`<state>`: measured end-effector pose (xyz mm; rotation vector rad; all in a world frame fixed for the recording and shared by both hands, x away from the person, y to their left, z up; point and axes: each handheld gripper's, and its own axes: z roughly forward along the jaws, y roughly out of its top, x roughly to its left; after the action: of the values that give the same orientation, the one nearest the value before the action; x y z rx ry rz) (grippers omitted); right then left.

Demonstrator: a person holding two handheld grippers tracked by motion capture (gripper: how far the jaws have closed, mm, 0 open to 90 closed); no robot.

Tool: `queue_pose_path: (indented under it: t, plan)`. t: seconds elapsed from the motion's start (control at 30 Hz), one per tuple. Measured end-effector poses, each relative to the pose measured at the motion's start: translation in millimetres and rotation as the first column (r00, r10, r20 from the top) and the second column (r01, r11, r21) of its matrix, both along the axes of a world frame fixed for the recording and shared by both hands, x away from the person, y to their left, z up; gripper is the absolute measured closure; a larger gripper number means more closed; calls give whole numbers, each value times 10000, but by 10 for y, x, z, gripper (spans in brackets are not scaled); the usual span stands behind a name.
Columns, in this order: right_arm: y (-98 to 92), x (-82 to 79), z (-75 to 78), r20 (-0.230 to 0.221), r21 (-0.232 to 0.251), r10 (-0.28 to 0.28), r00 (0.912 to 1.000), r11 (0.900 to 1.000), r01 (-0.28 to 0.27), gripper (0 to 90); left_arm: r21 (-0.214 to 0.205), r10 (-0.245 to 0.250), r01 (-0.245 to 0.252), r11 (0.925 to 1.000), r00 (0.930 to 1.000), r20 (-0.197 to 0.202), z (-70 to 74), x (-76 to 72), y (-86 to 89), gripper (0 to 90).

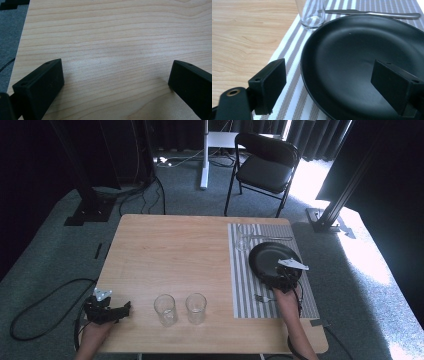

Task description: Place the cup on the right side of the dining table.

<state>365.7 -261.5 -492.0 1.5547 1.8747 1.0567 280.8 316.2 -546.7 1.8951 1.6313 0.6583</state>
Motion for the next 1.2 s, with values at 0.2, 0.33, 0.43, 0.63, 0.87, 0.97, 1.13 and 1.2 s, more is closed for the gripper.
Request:
queue_pose_path:
  t: [0.2,0.33,0.43,0.63,0.87,0.97,1.13,1.2]
  plan:
    - [-74,-125,-50,-109,-55,11,9999,10000,-11,123,-3,0,0,10000,10000,-2,0,0,0,5]
    - [-112,-207,-78,-41,-36,-97,9999,9999,97,123,-1,1,-1,10000,10000,1,0,0,0,4]
    - [-159,-284,-106,-38,46,-173,9998,9998,174,123,-16,13,-12,10000,10000,15,-1,0,-1,5]
    - [-219,-391,-139,-40,-2,-227,9997,9997,227,123,-15,12,-12,10000,10000,-3,1,0,-1,5]
    - [-313,-546,-190,-146,55,-255,9996,9997,255,123,-16,11,-11,10000,10000,-3,1,0,-1,5]
    - [-354,-609,-222,-188,31,-230,9996,9997,231,123,-16,11,-11,10000,10000,-3,1,0,-1,5]
    - [-377,-678,-273,-305,-288,-237,9993,9993,229,123,-15,12,-12,10000,10000,-2,1,0,-1,5]
    - [-397,-735,-331,-475,-393,-163,9987,9991,144,121,-16,11,-11,10000,10000,-3,1,0,-1,5]
